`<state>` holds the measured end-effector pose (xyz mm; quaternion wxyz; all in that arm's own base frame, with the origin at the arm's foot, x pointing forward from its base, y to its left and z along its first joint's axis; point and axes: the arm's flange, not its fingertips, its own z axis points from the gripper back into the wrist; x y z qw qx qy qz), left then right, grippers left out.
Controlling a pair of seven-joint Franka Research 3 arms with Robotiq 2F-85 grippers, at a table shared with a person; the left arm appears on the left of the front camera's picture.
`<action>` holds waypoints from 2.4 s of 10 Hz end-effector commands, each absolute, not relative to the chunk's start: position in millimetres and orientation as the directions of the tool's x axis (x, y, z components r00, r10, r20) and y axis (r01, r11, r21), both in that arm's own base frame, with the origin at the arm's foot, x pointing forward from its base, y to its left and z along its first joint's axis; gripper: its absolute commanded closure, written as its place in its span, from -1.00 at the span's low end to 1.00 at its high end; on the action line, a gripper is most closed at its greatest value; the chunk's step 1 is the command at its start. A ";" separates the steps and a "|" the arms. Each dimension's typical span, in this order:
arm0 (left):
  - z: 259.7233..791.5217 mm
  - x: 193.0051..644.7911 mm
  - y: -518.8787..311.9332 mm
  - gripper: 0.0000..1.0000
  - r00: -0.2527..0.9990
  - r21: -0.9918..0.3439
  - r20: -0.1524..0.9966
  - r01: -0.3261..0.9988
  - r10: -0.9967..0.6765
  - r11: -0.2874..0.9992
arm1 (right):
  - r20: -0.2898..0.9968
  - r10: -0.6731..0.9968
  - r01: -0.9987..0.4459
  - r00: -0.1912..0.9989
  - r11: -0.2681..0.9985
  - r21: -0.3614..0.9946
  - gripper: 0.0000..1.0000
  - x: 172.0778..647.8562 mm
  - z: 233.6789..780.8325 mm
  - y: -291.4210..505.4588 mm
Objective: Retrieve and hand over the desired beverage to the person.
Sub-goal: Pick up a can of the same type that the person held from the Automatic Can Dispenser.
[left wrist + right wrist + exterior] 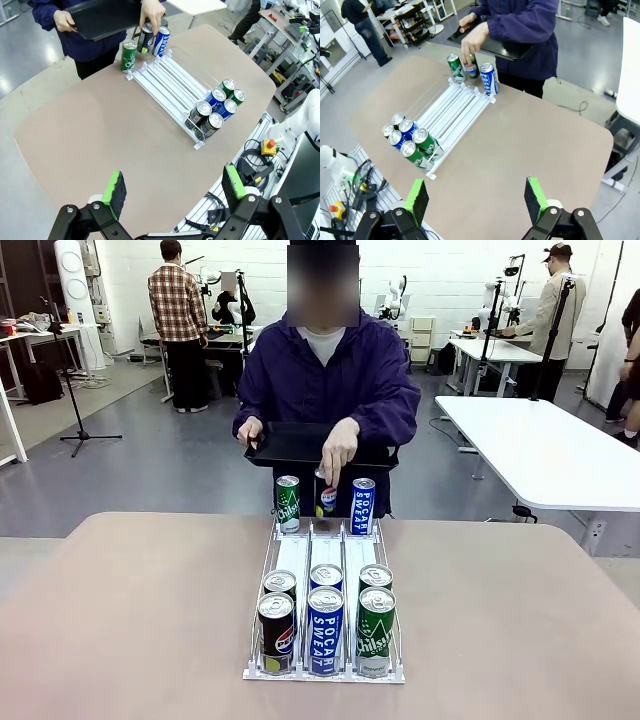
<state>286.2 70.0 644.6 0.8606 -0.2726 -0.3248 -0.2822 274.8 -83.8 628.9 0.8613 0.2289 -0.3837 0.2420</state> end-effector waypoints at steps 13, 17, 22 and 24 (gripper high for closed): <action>645.6 286.9 71.4 -1.00 0.618 -0.284 0.720 0.678 -0.316 0.678 | 0.779 0.241 -0.610 0.580 0.761 0.219 -1.00 276.7 625.1 -81.9; 645.6 286.9 71.4 -1.00 0.618 -0.284 0.720 0.678 -0.316 0.678 | 0.779 0.241 -0.610 0.580 0.761 0.219 -1.00 276.7 625.1 -81.9; 645.6 286.9 71.4 -1.00 0.618 -0.284 0.720 0.678 -0.316 0.678 | 0.779 0.241 -0.610 0.580 0.761 0.219 -1.00 276.7 625.1 -81.9; 645.6 286.9 71.4 -1.00 0.618 -0.284 0.720 0.678 -0.316 0.678 | 0.779 0.241 -0.610 0.580 0.761 0.219 -1.00 276.7 625.1 -81.9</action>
